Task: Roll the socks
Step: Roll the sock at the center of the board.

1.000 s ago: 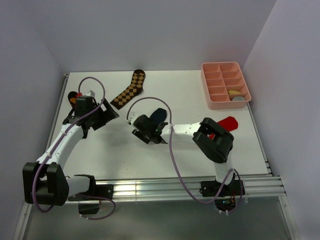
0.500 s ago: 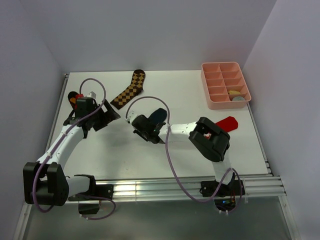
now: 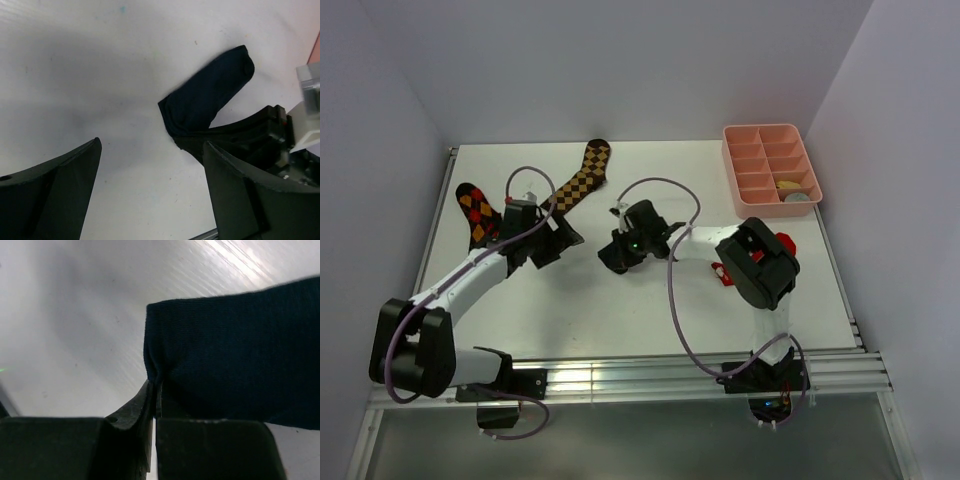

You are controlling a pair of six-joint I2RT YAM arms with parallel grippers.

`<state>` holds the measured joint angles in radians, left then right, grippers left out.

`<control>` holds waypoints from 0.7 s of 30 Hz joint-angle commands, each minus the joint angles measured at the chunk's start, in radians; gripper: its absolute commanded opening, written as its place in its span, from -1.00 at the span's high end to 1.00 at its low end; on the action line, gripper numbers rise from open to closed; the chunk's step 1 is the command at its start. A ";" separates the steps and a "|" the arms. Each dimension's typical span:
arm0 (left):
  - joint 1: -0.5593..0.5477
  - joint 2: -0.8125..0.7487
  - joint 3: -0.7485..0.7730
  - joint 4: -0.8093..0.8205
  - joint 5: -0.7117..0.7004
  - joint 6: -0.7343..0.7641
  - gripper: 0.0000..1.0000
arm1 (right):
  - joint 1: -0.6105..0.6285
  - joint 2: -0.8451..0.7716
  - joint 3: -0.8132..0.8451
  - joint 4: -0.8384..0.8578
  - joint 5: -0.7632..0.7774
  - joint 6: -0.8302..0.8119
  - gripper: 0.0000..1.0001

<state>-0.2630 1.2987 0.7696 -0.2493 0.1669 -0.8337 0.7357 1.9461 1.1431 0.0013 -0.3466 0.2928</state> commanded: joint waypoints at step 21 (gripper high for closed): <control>-0.234 0.349 0.066 0.239 -0.162 -0.292 -0.32 | -0.200 0.100 -0.143 0.382 -0.471 0.419 1.00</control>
<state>-0.4839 1.6218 0.8032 -0.0559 0.0437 -1.0843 0.5407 2.0525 1.0000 0.3683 -0.8135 0.7273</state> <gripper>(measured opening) 0.691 0.023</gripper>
